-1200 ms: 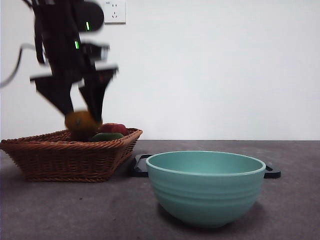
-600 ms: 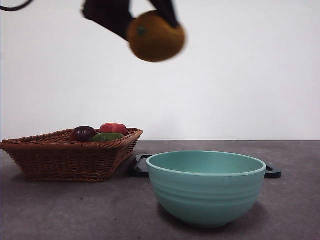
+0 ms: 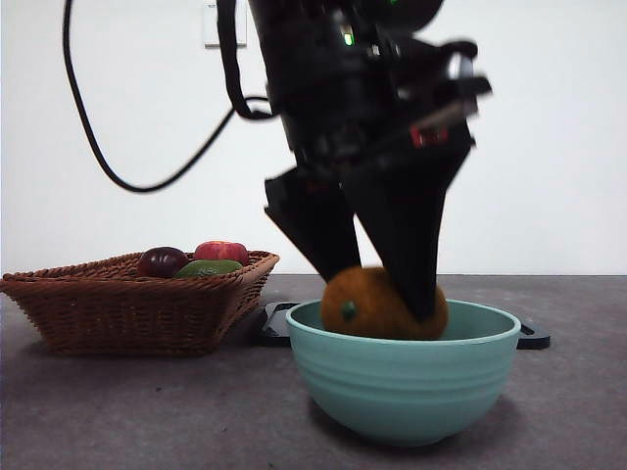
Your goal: Pick up the wifruite, put it on the bowl, pick up the plate, put it on desk
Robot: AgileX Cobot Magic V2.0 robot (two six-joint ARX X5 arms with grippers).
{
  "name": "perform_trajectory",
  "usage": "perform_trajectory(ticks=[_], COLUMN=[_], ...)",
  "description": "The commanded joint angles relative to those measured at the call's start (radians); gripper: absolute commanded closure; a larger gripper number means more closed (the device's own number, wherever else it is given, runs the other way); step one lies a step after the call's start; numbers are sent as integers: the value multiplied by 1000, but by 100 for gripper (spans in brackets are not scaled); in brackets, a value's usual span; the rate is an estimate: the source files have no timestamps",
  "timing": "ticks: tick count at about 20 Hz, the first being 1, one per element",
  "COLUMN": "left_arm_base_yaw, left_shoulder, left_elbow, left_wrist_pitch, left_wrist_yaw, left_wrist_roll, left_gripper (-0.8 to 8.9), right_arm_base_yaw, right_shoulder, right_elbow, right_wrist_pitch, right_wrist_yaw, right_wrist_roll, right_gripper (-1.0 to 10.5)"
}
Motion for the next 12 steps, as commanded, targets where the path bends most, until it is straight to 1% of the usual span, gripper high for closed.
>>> perform_trajectory(ticks=[1,7,10,11,12], left_arm_base_yaw=[-10,-10,-21,-23,-23], left_shoulder=[45,89,90,89,89], left_elbow=[12,12,13,14,15], left_wrist_pitch=[29,41,43,43,42], left_wrist_yaw=[-7,-7,-7,-7,-7], left_wrist_roll=[20,24,18,18,18], left_gripper=[570,551,411,379,368], right_arm_base_yaw=[4,4,4,4,4], right_shoulder=[4,4,4,4,4], right_elbow=[19,19,19,19,19], right_wrist_pitch=[12,13,13,13,13], right_wrist_yaw=[0,0,0,0,0], right_wrist_roll=[11,11,11,11,11], right_gripper=[453,453,453,453,453])
